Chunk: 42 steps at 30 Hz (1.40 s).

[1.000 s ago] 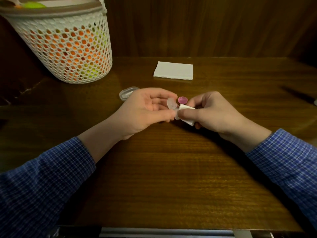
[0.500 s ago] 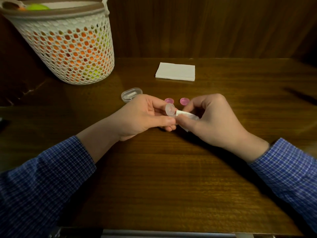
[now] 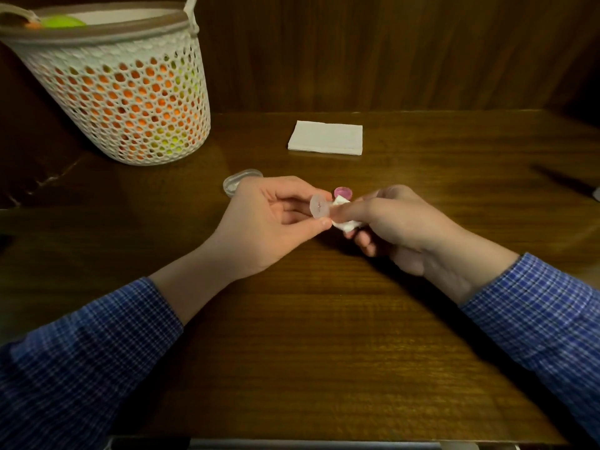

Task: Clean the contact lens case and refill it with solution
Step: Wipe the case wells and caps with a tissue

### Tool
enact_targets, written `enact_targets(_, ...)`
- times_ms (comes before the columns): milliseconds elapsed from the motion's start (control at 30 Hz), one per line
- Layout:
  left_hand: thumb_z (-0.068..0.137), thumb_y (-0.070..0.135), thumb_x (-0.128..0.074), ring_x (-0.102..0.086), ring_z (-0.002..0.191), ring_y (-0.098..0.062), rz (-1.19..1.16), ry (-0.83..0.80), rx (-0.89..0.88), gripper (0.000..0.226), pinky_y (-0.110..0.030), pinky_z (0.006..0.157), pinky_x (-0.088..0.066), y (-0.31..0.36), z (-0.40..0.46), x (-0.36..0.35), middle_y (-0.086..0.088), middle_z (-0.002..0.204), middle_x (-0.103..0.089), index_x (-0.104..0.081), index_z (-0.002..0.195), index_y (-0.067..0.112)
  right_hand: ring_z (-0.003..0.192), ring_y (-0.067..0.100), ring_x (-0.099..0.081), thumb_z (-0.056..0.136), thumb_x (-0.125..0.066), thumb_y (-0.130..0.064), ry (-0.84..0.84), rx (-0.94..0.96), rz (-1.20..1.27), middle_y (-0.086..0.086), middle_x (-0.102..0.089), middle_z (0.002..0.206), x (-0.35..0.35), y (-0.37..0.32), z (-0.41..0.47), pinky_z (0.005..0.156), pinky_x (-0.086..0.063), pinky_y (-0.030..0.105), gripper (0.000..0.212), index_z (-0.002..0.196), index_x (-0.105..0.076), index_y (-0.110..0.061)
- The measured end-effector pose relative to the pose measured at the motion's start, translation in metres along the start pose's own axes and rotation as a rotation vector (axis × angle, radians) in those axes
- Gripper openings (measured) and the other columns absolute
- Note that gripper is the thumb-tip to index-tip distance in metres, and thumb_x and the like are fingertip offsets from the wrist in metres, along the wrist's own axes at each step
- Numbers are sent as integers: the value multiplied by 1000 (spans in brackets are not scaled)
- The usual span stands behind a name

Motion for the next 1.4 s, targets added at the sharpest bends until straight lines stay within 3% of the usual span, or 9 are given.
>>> enact_targets(67, 83, -5, -79, -75, 107, -20, -16, 6, -9, 35, -37, 89, -63, 0, 1, 0, -7, 114, -77, -74, 117, 5, 43, 7, -54, 84, -82, -17, -16, 37, 22, 1, -68, 58, 0, -3, 0, 38, -41, 20, 20, 96, -72, -6)
enact_targets(167, 85, -11, -75, -73, 115, -19, -65, -62, 52, 44, -36, 93, -61, -5, 4, -4, -8, 121, -76, -70, 125, 5, 49, 8, -62, 84, -83, -19, 49, 262, -81, 0, -71, 61, 9, -20, -4, 45, -48, 19, 14, 75, -75, -12)
enact_targets(267, 89, -13, -68, -75, 111, -21, -251, -35, 325, 46, -35, 88, -63, -26, 7, 0, -8, 121, -76, -67, 128, 12, 61, 11, -70, 85, -82, -25, 190, 556, -334, -3, -75, 71, 22, -44, -15, 50, -53, 18, 13, 77, -75, -18)
enact_targets(433, 78, 28, -70, -77, 96, -21, -407, -159, 618, 31, -30, 80, -64, -40, 0, -13, -12, 105, -80, -83, 103, 14, 74, 9, -67, 87, -79, -25, 195, 785, -557, -10, -72, 78, 7, -54, -31, 58, -55, 21, 8, 82, -74, -23)
enact_targets(633, 71, 14, -77, -74, 112, -21, -436, -148, 577, 33, -29, 86, -62, -44, -3, -11, -9, 116, -78, -84, 103, 15, 70, 9, -71, 85, -81, -30, 204, 734, -533, -8, -72, 69, 3, -51, -32, 58, -60, 27, 13, 76, -73, -24)
enact_targets(833, 71, 12, -75, -74, 111, -18, -469, -79, 469, 29, -25, 86, -60, -41, 0, -6, -6, 113, -79, -84, 98, 20, 46, 13, -67, 83, -84, -21, 133, 410, -234, 6, -74, 62, 4, -35, -13, 43, -52, 22, 23, 65, -75, -11)
enact_targets(933, 74, 11, -74, -74, 110, -20, -490, -77, 466, 33, -28, 88, -61, -41, 1, -7, -10, 115, -79, -80, 106, 16, 44, 9, -61, 83, -84, -19, 41, 289, -73, 9, -74, 63, -1, -25, -9, 41, -46, 18, 22, 62, -79, -17)
enact_targets(1100, 84, 16, -72, -74, 108, -18, -599, -203, 559, 43, -33, 94, -60, -42, 0, -18, -8, 121, -76, -69, 127, 16, 50, 8, -59, 87, -81, -24, -105, 360, -20, 7, -74, 70, -4, -28, -12, 45, -45, 19, 18, 71, -78, -16)
enact_targets(1400, 88, 18, -69, -73, 99, -16, -716, -297, 530, 37, -32, 90, -59, -39, 1, -22, -7, 111, -75, -74, 124, 14, 57, 10, -58, 82, -81, -31, -155, 413, -38, 5, -73, 72, -3, -31, -12, 51, -48, 20, 21, 83, -78, -11)
Point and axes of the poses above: each hand's wrist, its own z-axis towards the middle knuckle, its own x-axis out of the back of the hand, y = z × x, the point moved 9 cm from there along z, towards the middle knuckle
